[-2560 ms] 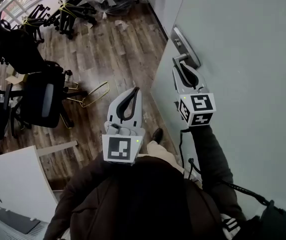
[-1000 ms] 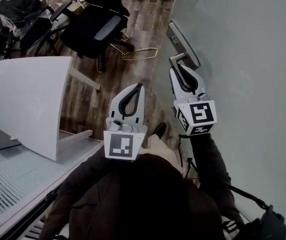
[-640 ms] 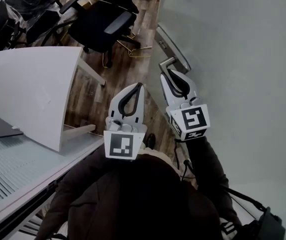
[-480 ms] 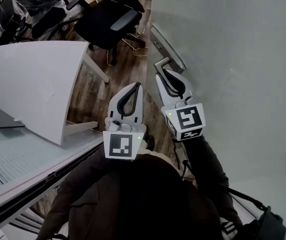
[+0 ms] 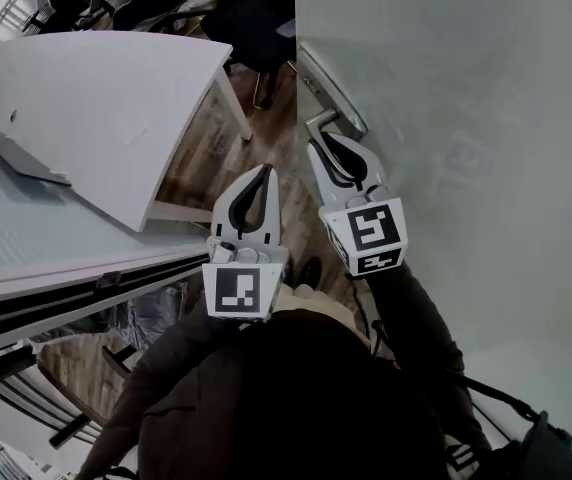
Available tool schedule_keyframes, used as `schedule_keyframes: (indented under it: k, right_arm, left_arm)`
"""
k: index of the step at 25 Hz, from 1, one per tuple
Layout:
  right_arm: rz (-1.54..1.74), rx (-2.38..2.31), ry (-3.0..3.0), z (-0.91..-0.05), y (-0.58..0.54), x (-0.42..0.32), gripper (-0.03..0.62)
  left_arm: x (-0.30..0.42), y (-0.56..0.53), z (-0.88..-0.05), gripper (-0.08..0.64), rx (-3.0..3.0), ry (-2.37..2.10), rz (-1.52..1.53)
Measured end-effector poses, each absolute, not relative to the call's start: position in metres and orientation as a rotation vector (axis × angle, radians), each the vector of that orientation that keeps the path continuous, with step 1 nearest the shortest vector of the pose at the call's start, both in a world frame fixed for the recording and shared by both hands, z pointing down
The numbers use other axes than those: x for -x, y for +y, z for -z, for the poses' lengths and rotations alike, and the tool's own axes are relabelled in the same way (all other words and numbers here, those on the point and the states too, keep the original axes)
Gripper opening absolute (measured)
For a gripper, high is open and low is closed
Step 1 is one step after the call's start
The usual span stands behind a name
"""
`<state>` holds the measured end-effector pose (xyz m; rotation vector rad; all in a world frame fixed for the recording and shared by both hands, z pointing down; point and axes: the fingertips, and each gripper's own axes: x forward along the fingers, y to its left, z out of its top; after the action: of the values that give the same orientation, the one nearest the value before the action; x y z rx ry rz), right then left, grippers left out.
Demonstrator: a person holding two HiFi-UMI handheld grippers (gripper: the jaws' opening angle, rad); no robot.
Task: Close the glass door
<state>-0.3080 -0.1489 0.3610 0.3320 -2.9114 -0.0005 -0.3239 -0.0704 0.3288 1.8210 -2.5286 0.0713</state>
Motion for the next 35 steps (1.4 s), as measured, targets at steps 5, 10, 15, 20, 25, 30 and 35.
schedule_keyframes:
  k: [5, 10, 15, 20, 25, 30, 35]
  right_arm:
    - [-0.003, -0.253, -2.935, -0.360, -0.106, 0.313, 0.067]
    - [0.019, -0.174, -2.935, -0.363, -0.047, 0.321, 0.066]
    - [0.031, -0.057, -2.951, -0.362, 0.002, 0.324, 0.067]
    - [0.024, 0.052, -2.939, -0.367, 0.049, 0.319, 0.069]
    - [0.040, 0.135, -2.953, -0.361, 0.086, 0.315, 0.069]
    - [0.048, 0.203, -2.937, -0.366, 0.129, 0.314, 0.069]
    - [0.047, 0.223, -2.938, -0.370, 0.163, 0.307, 0.067]
  left_arm:
    - [0.321, -0.029, -0.327, -0.003, -1.800, -2.549, -0.073]
    - [0.320, 0.031, -0.334, -0.003, -1.802, -2.525, -0.064]
    - [0.323, 0.073, -0.341, -0.003, -1.773, -2.521, -0.090]
    - [0.312, 0.103, -0.330, -0.003, -1.735, -2.593, -0.114]
    - [0.300, 0.136, -0.325, -0.003, -1.643, -2.659, -0.111]
    - [0.306, 0.171, -0.332, -0.003, -1.577, -2.684, -0.099]
    - [0.307, 0.202, -0.333, -0.003, -1.591, -2.693, -0.092]
